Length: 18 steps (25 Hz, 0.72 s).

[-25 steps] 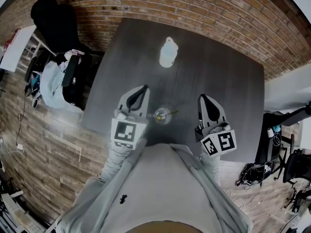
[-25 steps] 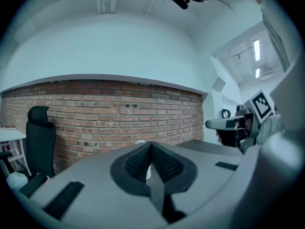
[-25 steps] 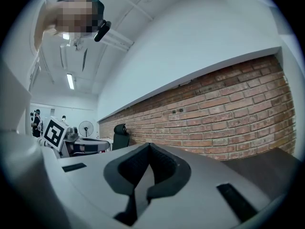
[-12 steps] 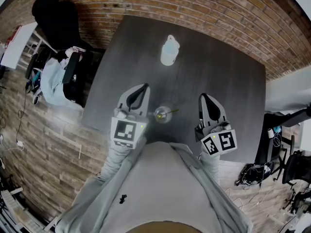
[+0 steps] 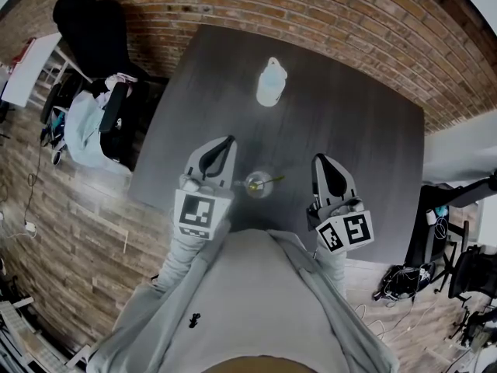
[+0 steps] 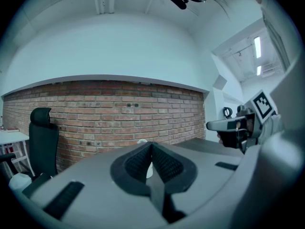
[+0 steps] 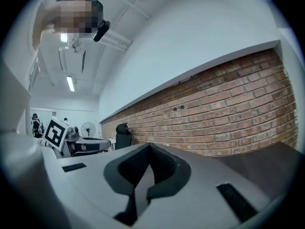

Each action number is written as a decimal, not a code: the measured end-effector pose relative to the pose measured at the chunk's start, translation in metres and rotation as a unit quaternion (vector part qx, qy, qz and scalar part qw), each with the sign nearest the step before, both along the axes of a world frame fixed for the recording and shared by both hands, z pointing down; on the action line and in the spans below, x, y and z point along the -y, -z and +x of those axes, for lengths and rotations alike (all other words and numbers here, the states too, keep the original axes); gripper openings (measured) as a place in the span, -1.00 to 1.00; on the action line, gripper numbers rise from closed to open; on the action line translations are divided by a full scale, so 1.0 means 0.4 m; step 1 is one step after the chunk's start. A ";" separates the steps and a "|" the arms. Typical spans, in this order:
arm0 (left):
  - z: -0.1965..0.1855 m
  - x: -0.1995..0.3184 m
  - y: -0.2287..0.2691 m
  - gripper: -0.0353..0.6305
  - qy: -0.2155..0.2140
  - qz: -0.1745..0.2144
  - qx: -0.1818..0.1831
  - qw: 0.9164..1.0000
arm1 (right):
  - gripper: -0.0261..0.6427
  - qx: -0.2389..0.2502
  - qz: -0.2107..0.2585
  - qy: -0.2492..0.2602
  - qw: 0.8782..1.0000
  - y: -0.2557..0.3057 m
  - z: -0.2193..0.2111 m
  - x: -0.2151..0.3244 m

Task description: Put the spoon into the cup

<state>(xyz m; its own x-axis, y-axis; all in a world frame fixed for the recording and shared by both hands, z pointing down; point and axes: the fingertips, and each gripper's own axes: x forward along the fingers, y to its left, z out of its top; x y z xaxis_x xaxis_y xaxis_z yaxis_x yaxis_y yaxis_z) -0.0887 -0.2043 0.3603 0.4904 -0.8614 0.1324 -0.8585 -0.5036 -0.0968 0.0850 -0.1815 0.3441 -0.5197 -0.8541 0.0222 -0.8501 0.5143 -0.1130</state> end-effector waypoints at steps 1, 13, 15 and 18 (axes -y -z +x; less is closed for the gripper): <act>-0.002 0.000 0.000 -0.84 0.001 0.000 0.000 1.000 | -0.88 0.000 -0.001 0.001 1.000 -0.002 -0.001 0.000; 0.001 -0.001 -0.001 -0.84 0.003 -0.001 0.000 1.000 | -0.87 -0.002 -0.007 0.011 1.000 -0.004 -0.006 -0.003; 0.000 0.000 -0.001 -0.84 0.002 -0.001 -0.001 1.000 | -0.88 -0.003 -0.006 0.014 1.000 -0.003 -0.011 -0.002; -0.002 0.001 -0.002 -0.84 0.001 0.000 -0.002 1.000 | -0.88 -0.006 -0.006 0.017 1.000 -0.006 -0.018 0.000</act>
